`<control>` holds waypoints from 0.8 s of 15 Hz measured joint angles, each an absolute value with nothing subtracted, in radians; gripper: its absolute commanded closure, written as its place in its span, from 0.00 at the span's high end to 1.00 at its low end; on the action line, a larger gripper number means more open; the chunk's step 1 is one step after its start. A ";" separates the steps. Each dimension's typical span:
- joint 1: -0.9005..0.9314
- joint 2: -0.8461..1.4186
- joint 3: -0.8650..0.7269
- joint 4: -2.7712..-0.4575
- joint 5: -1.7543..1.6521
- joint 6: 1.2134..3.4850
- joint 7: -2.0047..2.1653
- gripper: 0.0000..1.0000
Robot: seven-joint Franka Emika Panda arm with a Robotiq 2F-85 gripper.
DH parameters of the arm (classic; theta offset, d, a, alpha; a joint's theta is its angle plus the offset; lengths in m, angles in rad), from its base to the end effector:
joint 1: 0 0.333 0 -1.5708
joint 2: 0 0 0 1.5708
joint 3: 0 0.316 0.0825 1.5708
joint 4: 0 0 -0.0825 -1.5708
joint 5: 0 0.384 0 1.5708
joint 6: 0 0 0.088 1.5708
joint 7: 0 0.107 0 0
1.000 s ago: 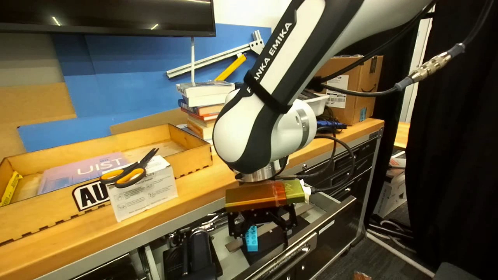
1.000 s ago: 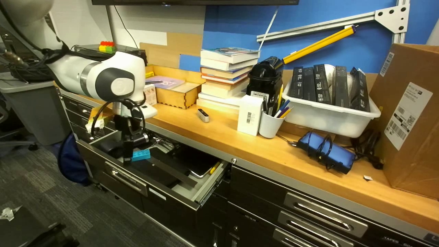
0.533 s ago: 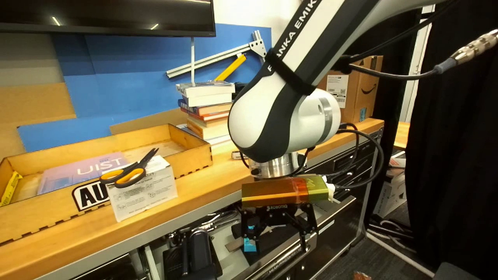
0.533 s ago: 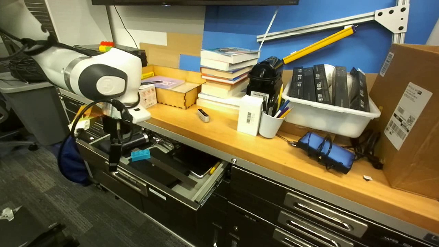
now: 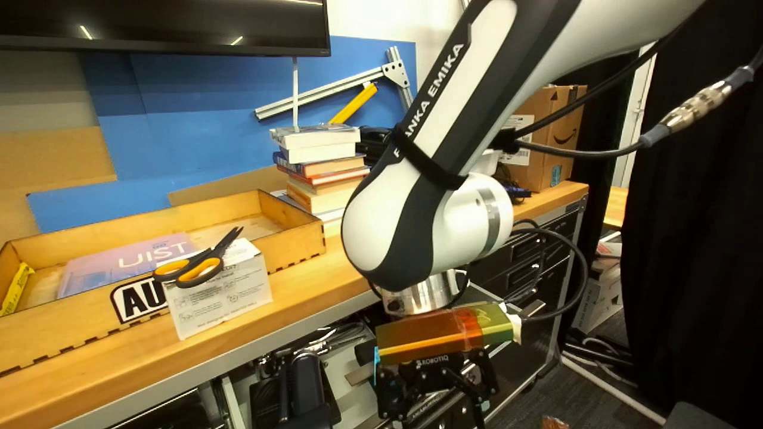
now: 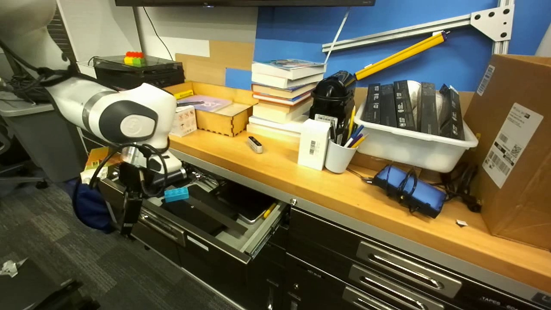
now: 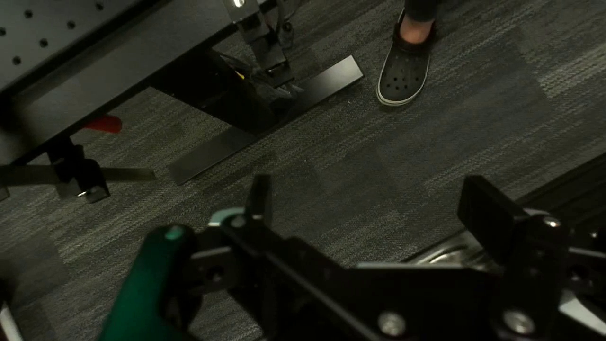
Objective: Pick up the blue object from the counter and put it in the open drawer and close it
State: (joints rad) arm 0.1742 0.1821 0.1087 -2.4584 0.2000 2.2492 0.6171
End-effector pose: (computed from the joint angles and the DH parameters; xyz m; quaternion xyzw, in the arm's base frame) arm 0.4170 0.1289 0.2001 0.9492 -0.2367 -0.2065 0.0177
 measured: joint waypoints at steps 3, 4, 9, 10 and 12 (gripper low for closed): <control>0.193 0.227 0.111 -2.433 0.183 2.297 0.642 1.00; 0.200 0.233 0.111 -2.426 0.169 2.332 0.665 1.00; 0.261 0.306 0.087 -2.342 -0.004 2.516 0.850 1.00; 0.278 0.326 0.074 -2.314 -0.047 2.535 0.886 1.00; 0.317 0.370 0.039 -2.251 -0.146 2.565 0.965 1.00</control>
